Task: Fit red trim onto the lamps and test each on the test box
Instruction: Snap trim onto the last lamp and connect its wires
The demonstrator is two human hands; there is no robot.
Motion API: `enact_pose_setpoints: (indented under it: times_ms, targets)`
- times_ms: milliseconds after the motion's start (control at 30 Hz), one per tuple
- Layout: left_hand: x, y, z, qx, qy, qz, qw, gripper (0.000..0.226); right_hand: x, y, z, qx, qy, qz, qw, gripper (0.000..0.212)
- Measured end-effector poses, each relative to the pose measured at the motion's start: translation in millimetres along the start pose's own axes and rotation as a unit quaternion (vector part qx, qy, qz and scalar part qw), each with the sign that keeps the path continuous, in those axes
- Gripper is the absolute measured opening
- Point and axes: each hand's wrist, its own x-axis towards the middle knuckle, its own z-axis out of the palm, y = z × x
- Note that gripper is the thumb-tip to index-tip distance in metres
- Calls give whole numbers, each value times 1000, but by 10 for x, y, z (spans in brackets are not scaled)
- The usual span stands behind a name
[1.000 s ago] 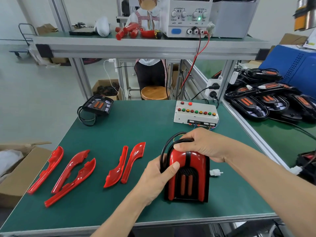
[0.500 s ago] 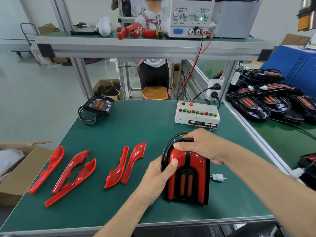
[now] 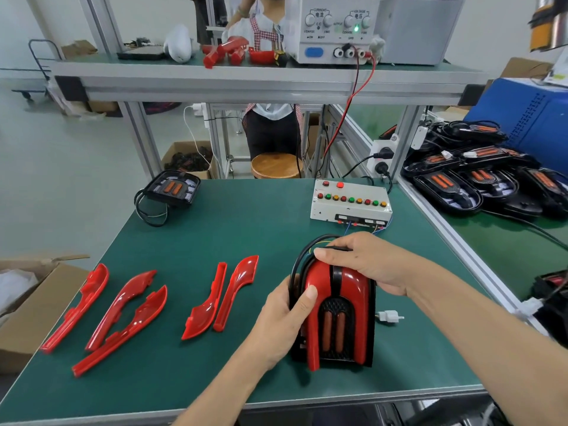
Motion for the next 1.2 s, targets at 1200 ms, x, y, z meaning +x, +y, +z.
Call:
enact_pose_setpoints:
  times_ms: [1200]
  targets:
    - [1, -37, 164, -332, 204, -148, 909, 29, -606, 809, 1256, -379, 439, -229, 782, 26]
